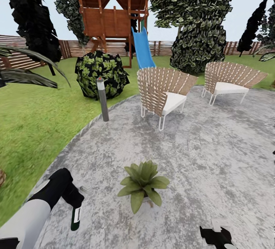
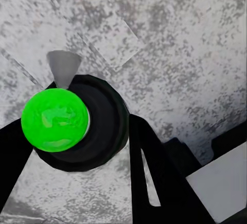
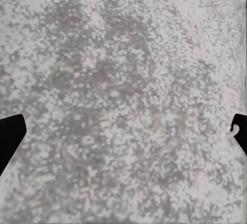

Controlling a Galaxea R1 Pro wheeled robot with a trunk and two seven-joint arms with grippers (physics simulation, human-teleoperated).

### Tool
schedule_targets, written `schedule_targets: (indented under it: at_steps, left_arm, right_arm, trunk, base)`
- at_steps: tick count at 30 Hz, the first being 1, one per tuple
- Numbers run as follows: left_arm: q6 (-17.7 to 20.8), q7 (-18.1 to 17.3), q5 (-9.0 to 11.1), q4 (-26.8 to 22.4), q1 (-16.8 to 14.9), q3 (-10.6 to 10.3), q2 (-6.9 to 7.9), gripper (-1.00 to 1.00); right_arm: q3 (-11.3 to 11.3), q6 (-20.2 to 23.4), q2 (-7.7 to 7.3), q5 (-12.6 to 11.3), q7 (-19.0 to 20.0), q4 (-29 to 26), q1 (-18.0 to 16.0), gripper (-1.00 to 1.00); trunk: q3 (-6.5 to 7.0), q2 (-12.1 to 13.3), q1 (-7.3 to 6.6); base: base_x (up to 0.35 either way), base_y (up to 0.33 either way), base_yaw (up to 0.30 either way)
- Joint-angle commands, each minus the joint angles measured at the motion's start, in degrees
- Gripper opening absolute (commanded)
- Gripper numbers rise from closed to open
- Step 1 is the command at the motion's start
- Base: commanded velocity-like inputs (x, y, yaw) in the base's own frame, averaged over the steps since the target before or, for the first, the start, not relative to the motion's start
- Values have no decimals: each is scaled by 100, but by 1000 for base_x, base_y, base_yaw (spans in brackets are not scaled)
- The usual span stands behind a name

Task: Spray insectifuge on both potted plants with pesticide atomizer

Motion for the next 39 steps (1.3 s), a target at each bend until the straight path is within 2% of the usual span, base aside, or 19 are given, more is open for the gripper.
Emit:
schedule_targets:
  at_steps: [1,6,24,32,34,39]
  left_arm:
    - [34,-9,-47,-7,-1,24,0,-100]
    - [14,75,-47,2,9,15,12,-100]
    - [-5,81,-12,8,17,24,20,-100]
    - [-21,79,1,8,22,12,19,-100]
    - [-128,77,-1,15,25,12,21,-100]
    - [-750,61,-45,83,26,-1,26,-100]
  right_arm:
    - [49,-5,0,-29,-23,-4,-2,100]
    - [55,2,7,-29,-16,-4,-2,100]
    - [49,4,15,-33,-14,-4,-2,100]
    - [49,4,10,-37,-15,-4,-2,100]
    - [49,4,9,-31,-15,-1,-2,100]
    - [49,4,2,-28,-15,6,-2,100]
  trunk:
    - [-1,-2,3]
    - [7,-2,3]
    - [7,-2,3]
    - [25,-2,3]
    - [32,-2,3]
    - [47,-2,3]
  base:
    - [338,0,-264]
    - [153,0,-110]
    - [5,0,-1]
    - [262,96,-196]
    - [314,117,-282]
    - [313,109,-260]
